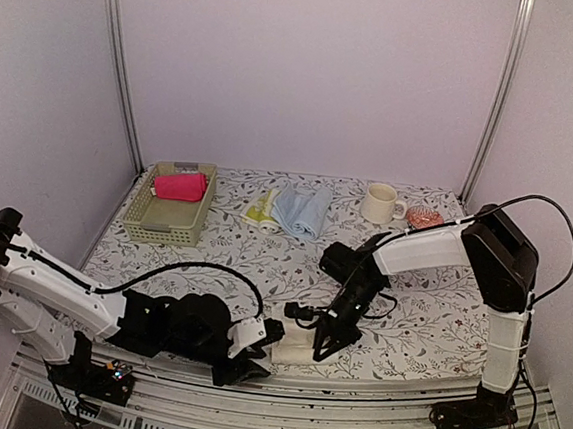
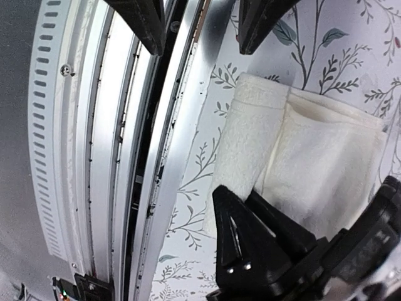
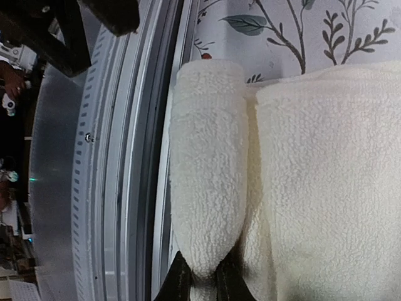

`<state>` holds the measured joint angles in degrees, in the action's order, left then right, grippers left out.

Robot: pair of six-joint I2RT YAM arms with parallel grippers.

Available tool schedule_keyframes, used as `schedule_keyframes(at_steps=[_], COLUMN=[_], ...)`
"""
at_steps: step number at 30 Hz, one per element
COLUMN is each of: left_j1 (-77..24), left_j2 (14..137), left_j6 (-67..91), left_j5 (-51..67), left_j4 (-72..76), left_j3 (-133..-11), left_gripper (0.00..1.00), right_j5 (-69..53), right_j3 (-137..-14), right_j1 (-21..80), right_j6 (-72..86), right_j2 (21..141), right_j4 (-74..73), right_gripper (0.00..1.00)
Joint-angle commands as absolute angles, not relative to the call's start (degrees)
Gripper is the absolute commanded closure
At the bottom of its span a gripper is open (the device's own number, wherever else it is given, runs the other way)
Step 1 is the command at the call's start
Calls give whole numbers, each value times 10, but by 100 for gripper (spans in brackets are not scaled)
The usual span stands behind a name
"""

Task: Roll the towels
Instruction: Roll the towel at the center of the board.

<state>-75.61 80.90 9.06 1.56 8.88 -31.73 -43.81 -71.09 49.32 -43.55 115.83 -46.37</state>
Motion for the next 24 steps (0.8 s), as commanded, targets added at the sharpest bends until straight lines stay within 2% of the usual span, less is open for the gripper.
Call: schedule_keyframes(at_steps=[1, 9, 17, 20, 24], left_j1=[-802, -817, -804, -804, -803], left_j2=[831, 972, 1062, 1077, 1092], left_j6=[24, -98, -142, -145, -147], left_j5=[-108, -167, -180, -184, -191], left_j4=[108, 106, 113, 110, 100], left_j3=[-337, -448, -498, -509, -518], left_gripper=[58, 55, 58, 62, 72], right_j5=[-488, -475, -475, -476, -480], right_j3=[-755, -778, -773, -769, -768], right_j1=[477, 476, 477, 477, 477], right_j6=[-464, -457, -454, -452, -453], right_j2=[1245, 1271, 1271, 1270, 1260], right_j4=[-581, -588, -583, -579, -578], right_gripper=[93, 92, 91, 91, 87])
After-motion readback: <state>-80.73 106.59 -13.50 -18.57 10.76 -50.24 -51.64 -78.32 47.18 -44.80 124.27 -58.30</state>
